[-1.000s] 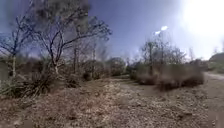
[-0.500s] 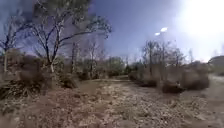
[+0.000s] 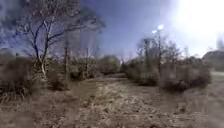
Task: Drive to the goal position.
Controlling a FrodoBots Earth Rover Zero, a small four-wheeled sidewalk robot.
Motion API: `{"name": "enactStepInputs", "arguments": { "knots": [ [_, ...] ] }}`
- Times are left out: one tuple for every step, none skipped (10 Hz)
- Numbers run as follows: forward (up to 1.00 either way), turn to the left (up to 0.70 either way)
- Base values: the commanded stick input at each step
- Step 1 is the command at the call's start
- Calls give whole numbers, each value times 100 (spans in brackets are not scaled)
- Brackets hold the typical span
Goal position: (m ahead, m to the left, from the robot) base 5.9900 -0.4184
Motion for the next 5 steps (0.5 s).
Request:
{"name": "enactStepInputs", "arguments": {
  "knots": [
    [70, -15],
    [70, -11],
    [70, -12],
    [70, -18],
    [70, -16]
  ]
}}
